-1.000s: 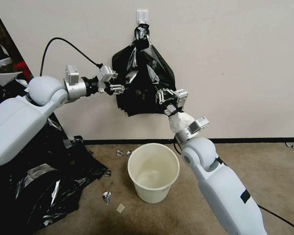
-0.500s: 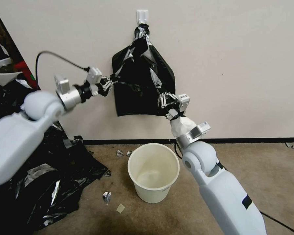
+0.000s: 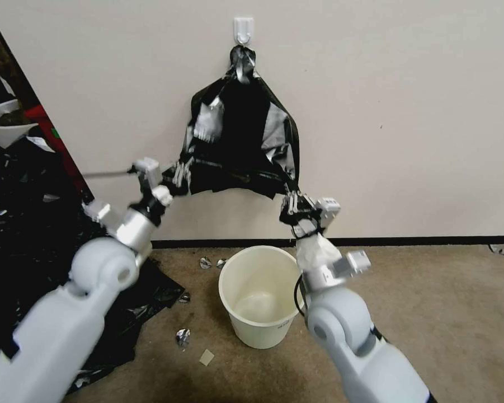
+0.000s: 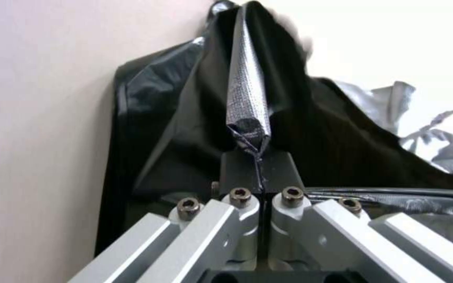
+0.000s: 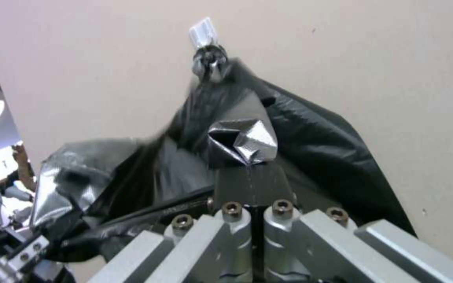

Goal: Place a trash bag onto the trash bin.

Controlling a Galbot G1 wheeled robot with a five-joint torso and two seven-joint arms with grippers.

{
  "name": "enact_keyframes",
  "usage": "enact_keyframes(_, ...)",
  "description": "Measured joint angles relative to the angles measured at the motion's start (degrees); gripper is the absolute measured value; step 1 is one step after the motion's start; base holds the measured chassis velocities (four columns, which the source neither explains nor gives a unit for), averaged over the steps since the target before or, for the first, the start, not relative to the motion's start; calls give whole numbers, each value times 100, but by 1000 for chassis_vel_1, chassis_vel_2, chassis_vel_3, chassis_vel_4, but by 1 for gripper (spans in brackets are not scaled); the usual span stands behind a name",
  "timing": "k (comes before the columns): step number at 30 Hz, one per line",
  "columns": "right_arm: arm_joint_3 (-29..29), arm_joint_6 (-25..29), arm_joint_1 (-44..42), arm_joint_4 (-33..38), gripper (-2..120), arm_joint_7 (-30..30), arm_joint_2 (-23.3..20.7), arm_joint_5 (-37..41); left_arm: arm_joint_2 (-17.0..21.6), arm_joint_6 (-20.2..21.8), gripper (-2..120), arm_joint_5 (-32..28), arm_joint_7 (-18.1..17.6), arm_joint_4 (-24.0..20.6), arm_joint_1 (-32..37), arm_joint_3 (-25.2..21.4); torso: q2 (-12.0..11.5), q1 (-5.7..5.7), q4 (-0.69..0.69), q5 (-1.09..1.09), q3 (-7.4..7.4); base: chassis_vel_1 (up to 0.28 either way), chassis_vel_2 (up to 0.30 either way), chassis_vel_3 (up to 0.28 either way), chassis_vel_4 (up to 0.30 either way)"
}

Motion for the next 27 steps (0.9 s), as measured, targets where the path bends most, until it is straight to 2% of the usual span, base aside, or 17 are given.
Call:
enact_keyframes(4, 3, 36, -357, 349, 0, 4, -70, 8, -456, 6, 0, 198, -27, -522, 562, -143, 0, 0, 0, 1, -1, 0, 0, 0, 0)
enact_keyframes(8, 2, -167, -509, 479, 0, 129, -170, 33, -613, 200, 0, 326, -8, -739, 756, -70, 0, 0, -1, 1, 0, 0, 0, 0, 0)
enact_keyframes(14, 1, -748, -625, 548, 0, 680, -242, 44, -871, 454, 0, 620, 56, -614, 816, 141, 0, 0, -1, 0, 0, 0, 0, 0, 0)
enact_keyframes(22, 81, -1106, -683, 768, 0, 971, -281, 47, -1170, 696, 0, 697, 0, -562, 905, 275, 0, 0, -1, 0, 1, 0, 0, 0, 0)
enact_keyframes(24, 86, -1154, -698, 818, 0, 997, -283, 52, -1190, 718, 0, 697, -21, -575, 918, 282, 0, 0, -1, 0, 1, 0, 0, 0, 0)
enact_keyframes(27, 108, -1272, -809, 1118, 0, 1013, -298, 112, -1227, 911, 0, 623, -138, -859, 984, 228, 0, 0, -2, 0, 0, 0, 0, 0, 0)
